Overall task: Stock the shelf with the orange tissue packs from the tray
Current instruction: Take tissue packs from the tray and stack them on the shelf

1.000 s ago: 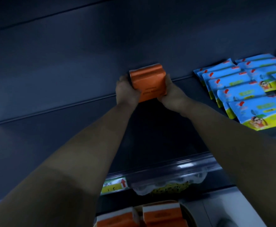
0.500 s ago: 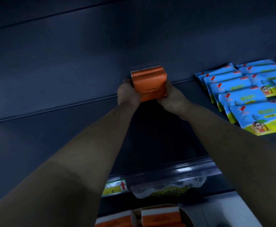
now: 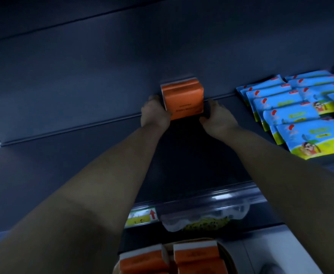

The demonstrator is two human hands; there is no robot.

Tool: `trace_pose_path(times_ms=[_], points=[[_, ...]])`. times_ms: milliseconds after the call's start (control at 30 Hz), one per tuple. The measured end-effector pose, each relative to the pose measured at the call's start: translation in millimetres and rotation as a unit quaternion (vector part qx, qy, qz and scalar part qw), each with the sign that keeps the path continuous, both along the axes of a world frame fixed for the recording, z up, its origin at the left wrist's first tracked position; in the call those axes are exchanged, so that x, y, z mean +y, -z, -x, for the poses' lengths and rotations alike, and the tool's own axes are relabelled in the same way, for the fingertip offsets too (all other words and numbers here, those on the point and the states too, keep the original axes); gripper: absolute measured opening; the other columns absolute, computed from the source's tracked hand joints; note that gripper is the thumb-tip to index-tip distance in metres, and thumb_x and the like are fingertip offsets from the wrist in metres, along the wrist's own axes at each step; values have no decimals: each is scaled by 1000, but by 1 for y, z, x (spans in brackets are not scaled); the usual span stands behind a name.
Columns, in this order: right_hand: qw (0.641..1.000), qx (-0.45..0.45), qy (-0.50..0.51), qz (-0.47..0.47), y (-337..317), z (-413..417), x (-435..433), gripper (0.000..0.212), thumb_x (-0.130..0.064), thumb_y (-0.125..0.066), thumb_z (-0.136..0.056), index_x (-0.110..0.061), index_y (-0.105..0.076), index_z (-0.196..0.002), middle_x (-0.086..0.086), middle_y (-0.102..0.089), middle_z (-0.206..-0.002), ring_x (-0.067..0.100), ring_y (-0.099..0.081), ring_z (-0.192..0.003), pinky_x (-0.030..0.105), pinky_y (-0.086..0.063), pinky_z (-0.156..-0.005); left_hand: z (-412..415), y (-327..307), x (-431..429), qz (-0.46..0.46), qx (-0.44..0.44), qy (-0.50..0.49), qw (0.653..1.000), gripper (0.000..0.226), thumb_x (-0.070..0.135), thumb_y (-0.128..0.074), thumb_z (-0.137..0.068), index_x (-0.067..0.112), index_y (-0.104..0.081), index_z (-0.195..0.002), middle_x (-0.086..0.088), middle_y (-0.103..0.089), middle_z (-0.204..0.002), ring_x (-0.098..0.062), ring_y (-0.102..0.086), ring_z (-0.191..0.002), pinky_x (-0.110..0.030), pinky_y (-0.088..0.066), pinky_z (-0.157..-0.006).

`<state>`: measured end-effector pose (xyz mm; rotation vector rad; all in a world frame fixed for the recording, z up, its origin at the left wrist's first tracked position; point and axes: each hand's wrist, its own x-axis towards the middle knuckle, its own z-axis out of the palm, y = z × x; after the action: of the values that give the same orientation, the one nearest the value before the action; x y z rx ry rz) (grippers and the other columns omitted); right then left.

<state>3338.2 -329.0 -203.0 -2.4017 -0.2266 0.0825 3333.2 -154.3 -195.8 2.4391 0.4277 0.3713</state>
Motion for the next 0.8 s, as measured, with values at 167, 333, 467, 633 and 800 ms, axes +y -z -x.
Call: trace_pose_path(times_ms=[167, 333, 467, 633, 800], points=[[984, -9, -8, 177, -8, 34, -10, 64, -36, -50, -95, -15, -24, -149, 7, -11, -160, 27, -5, -147, 48, -17, -117, 41, -25, 6, -142, 38, 15, 989, 54, 24, -64, -89, 7, -43, -136, -15, -46, -137, -29, -40, -127, -34, -40, -100], [978, -40, -32, 204, -21, 86, -19, 63, -37, -49, -96, -14, -25, -149, 8, -12, -159, 27, -5, -147, 48, -16, -117, 96, -52, 7, -176, 51, 41, 982, 58, 24, -62, -91, 10, -38, -142, -14, -38, -143, -27, -32, -134, -31, -37, -104], [981, -48, -46, 181, -24, 129, -22, 61, -35, -51, -95, -15, -27, -148, 8, -15, -159, 27, -8, -147, 48, -18, -116, 145, -59, 4, -155, 52, 65, 984, 58, 22, -64, -90, 11, -40, -141, -13, -46, -138, -26, -39, -129, -36, -43, -102], [979, -74, -76, 174, -17, 190, -20, 59, -32, -51, -96, -15, -29, -147, 9, -18, -158, 28, -13, -146, 48, -22, -113, 209, -48, -2, -139, 43, 93, 985, 57, 22, -66, -88, 11, -43, -140, -9, -47, -141, -26, -41, -131, -36, -39, -105], [973, -98, -119, 173, -2, 242, -21, 56, -30, -47, -98, -16, -28, -148, 9, -20, -157, 27, -18, -144, 43, -24, -111, 267, -23, -2, -107, 29, 112, 988, 54, 22, -64, -90, 10, -45, -139, -9, -49, -140, -26, -45, -128, -36, -41, -103]])
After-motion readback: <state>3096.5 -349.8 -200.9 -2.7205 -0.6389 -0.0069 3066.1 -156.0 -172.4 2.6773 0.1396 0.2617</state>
